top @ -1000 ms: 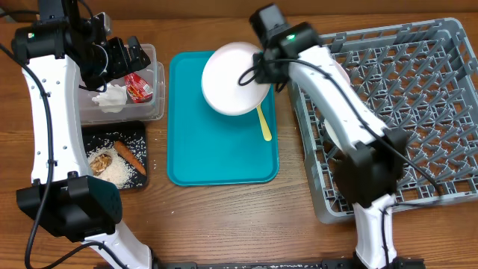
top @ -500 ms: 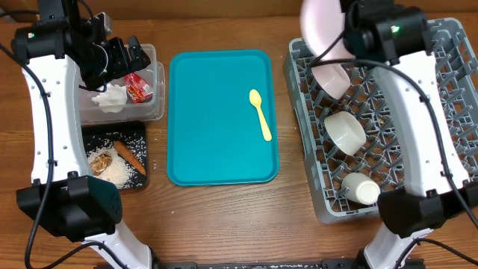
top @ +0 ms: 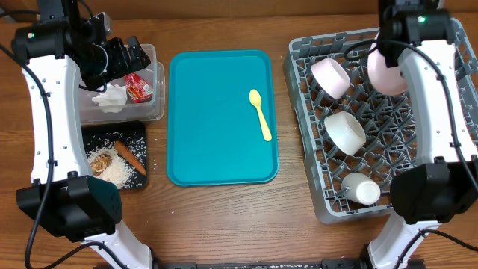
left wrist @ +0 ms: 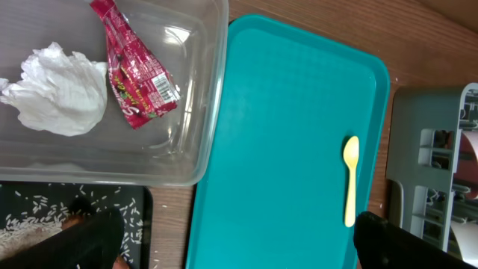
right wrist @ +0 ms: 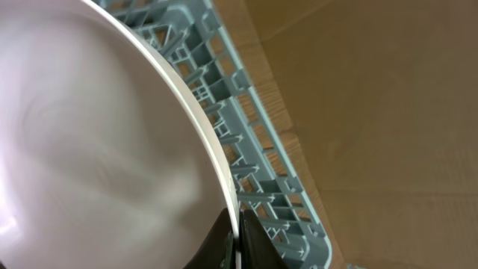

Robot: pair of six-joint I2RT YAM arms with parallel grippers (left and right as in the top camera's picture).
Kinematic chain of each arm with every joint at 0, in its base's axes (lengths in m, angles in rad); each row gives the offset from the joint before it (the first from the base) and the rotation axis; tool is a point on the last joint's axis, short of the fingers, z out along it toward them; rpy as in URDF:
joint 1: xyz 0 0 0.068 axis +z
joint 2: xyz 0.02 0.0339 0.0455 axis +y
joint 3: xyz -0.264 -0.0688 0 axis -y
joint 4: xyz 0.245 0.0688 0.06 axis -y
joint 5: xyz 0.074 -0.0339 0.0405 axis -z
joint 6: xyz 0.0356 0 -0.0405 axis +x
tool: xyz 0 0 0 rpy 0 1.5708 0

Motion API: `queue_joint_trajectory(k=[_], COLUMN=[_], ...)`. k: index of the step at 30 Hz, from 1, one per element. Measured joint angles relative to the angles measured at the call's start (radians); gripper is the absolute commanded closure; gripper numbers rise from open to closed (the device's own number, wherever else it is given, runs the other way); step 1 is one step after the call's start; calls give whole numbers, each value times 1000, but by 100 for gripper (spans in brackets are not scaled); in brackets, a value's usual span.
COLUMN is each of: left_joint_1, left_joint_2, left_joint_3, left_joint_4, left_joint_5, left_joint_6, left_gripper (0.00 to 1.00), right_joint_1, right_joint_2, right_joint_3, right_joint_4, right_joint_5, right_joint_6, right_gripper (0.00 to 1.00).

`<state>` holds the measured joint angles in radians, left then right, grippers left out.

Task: Sort waste into correct bins and load items into the dishwasher
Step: 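Lift the pink plate and stand it upright in the rack, then open the right gripper and withdraw it from the plate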

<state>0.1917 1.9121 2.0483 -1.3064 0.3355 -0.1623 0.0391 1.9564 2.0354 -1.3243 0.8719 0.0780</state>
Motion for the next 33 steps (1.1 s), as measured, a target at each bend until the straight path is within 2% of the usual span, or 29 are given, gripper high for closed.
queue_joint_trajectory(k=[8,12,13,14,15,16,17,33], left_joint_1=[0,0,0,0,0,0,0,0], left_joint_2=[0,0,0,0,0,0,0,0], left_joint_3=[0,0,0,0,0,0,0,0], left_joint_4=[0,0,0,0,0,0,0,0], left_joint_5=[0,0,0,0,0,0,0,0], left_joint_6=[0,0,0,0,0,0,0,0], left_gripper=[0,0,0,0,0,0,0,0], right_joint_1=[-22,-43,-44,-44,-44,-44,-44,57], right_joint_2=[1,1,1,1,1,1,1,-4], right_joint_3=[-205,-235,-235,-235,-235,-236,-236,-212], right_joint_4=[102,121,122,123,125,128,129,138], right_joint_5=[40,55,56,60,62,68,70,-2], right_joint_6=[0,6,8,9,14,18,16,61], right_gripper=[96,96,94,86,71,60,57,47])
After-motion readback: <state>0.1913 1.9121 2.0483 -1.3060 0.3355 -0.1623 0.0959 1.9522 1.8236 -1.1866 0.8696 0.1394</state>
